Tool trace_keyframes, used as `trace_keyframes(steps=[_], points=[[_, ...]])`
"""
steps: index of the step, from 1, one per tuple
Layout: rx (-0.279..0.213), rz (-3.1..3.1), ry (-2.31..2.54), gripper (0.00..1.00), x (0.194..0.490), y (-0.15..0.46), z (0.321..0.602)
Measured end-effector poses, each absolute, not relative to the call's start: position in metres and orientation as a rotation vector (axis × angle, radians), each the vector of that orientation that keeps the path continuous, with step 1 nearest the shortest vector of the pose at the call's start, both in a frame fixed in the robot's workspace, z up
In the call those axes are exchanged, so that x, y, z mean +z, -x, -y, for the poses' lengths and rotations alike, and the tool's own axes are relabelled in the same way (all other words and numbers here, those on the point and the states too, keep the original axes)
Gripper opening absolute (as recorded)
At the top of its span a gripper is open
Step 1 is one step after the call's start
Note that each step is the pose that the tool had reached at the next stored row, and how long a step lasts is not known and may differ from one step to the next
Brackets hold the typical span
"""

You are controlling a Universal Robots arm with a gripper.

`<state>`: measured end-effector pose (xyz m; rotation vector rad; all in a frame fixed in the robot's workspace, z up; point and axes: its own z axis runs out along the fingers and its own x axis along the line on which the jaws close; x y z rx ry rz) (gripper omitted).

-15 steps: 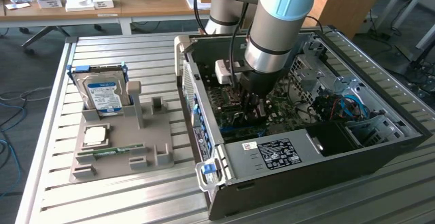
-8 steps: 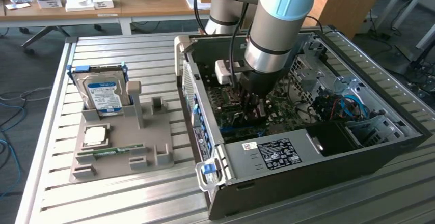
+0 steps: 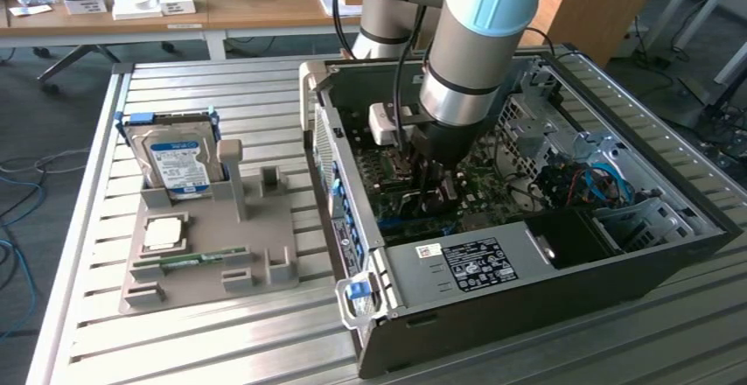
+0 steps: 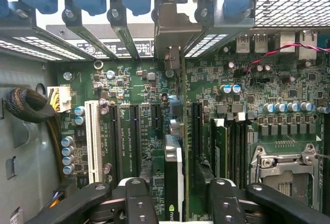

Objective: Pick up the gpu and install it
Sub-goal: 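Insert the gpu into the slot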

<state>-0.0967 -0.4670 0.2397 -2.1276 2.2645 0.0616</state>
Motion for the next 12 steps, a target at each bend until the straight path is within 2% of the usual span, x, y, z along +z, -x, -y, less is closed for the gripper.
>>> trace_keyframes(steps=[12], points=[[0.061,-2.268,2.124,0.46,0.2493,0.0967,0.4669]])
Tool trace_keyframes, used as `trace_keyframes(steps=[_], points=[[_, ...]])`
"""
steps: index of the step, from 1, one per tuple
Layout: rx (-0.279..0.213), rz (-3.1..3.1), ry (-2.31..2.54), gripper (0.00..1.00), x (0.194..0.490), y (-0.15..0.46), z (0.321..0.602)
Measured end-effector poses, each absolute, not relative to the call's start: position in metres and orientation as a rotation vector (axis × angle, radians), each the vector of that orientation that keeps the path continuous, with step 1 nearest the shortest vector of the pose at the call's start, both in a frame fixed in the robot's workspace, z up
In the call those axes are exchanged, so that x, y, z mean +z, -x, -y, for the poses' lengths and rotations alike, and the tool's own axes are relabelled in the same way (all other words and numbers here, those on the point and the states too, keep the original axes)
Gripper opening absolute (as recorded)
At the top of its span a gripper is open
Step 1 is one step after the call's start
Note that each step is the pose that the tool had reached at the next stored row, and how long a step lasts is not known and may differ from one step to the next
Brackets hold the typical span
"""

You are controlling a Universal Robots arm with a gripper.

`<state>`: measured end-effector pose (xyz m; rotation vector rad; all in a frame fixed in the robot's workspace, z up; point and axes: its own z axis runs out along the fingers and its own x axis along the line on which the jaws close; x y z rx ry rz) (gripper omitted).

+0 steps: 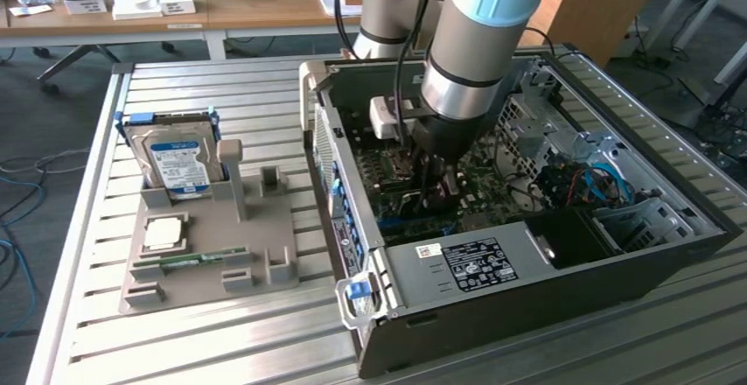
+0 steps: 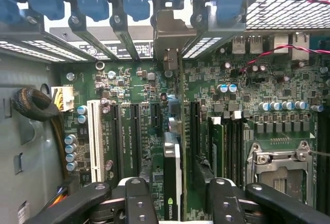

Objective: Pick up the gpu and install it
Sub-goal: 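Insert the gpu into the slot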

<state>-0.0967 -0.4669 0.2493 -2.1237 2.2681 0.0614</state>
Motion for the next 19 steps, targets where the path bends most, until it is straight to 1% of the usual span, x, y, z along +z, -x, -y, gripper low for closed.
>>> trace_keyframes(steps=[17,19], points=[[0.061,-2.268,2.123,0.45,0.2519,0.0969,0.4669],[0.061,-2.268,2.124,0.33,0.252,0.0969,0.4669]])
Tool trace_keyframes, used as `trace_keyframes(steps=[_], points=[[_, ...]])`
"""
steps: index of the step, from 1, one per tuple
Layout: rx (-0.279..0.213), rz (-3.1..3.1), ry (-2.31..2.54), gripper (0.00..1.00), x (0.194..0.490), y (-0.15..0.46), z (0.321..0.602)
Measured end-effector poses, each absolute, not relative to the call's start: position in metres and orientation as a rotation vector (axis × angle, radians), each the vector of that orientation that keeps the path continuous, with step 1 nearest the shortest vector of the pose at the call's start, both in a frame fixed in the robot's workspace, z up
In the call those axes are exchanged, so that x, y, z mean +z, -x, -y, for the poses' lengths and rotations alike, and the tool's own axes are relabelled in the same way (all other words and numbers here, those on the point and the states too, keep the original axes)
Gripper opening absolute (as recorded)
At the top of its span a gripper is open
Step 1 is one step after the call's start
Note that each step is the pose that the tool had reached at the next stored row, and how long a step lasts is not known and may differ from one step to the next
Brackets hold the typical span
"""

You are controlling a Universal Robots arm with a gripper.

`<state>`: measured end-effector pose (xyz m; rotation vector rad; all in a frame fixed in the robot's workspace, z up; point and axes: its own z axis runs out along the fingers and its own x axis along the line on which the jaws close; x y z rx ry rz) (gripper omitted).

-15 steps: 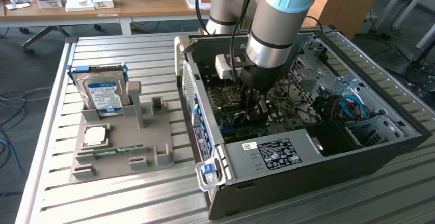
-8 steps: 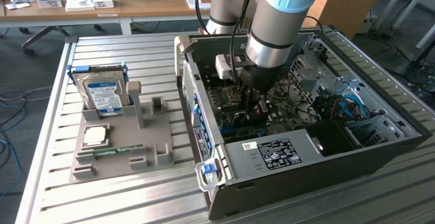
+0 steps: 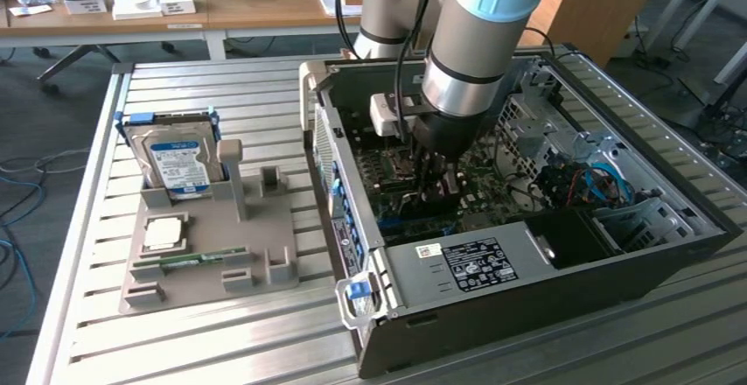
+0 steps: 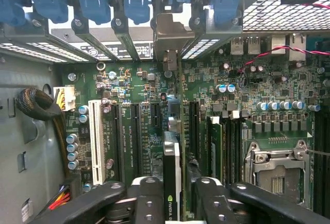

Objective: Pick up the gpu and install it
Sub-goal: 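Insert the gpu into the slot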

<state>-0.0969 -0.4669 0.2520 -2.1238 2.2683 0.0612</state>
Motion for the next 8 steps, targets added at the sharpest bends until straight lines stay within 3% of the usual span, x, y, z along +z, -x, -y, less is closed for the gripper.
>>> trace_keyframes(steps=[1,8], points=[[0.061,-2.268,2.124,0.27,0.252,0.097,0.4669],[0.061,-2.268,2.124,0.26,0.2519,0.097,0.4669]])
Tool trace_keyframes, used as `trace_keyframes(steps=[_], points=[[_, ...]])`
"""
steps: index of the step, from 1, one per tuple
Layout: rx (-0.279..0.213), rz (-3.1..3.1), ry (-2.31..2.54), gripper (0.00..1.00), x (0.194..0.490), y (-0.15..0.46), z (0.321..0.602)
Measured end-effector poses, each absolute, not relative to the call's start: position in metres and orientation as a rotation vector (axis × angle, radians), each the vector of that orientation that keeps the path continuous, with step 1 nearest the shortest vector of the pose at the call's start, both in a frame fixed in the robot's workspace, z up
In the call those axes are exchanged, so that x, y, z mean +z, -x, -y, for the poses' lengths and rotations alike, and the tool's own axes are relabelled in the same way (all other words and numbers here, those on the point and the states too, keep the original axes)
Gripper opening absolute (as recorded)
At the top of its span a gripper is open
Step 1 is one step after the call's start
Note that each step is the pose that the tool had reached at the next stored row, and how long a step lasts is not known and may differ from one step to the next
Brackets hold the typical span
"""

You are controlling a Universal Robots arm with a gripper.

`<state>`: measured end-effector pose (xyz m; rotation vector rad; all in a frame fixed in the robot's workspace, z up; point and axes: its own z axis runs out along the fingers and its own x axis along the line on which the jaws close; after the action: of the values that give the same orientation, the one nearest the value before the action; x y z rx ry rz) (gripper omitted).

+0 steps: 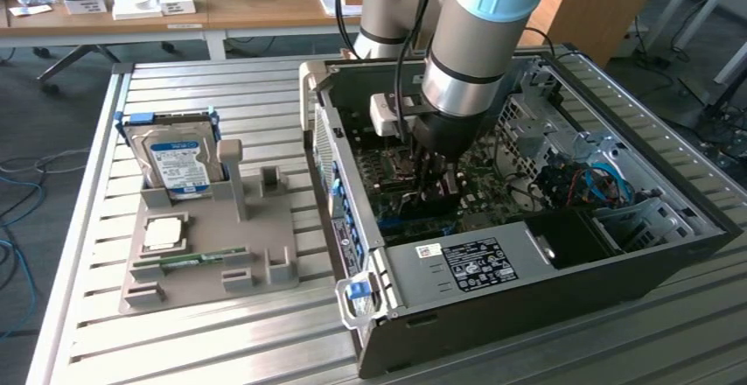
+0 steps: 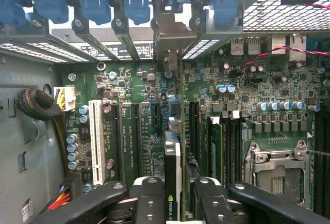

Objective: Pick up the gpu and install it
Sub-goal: 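Insert the gpu into the slot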

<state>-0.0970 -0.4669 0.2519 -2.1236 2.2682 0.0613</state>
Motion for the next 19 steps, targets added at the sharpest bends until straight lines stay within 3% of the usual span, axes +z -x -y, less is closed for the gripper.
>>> trace_keyframes(steps=[19], points=[[0.061,-2.269,2.122,0.26,0.2519,0.1013,0.4667]])
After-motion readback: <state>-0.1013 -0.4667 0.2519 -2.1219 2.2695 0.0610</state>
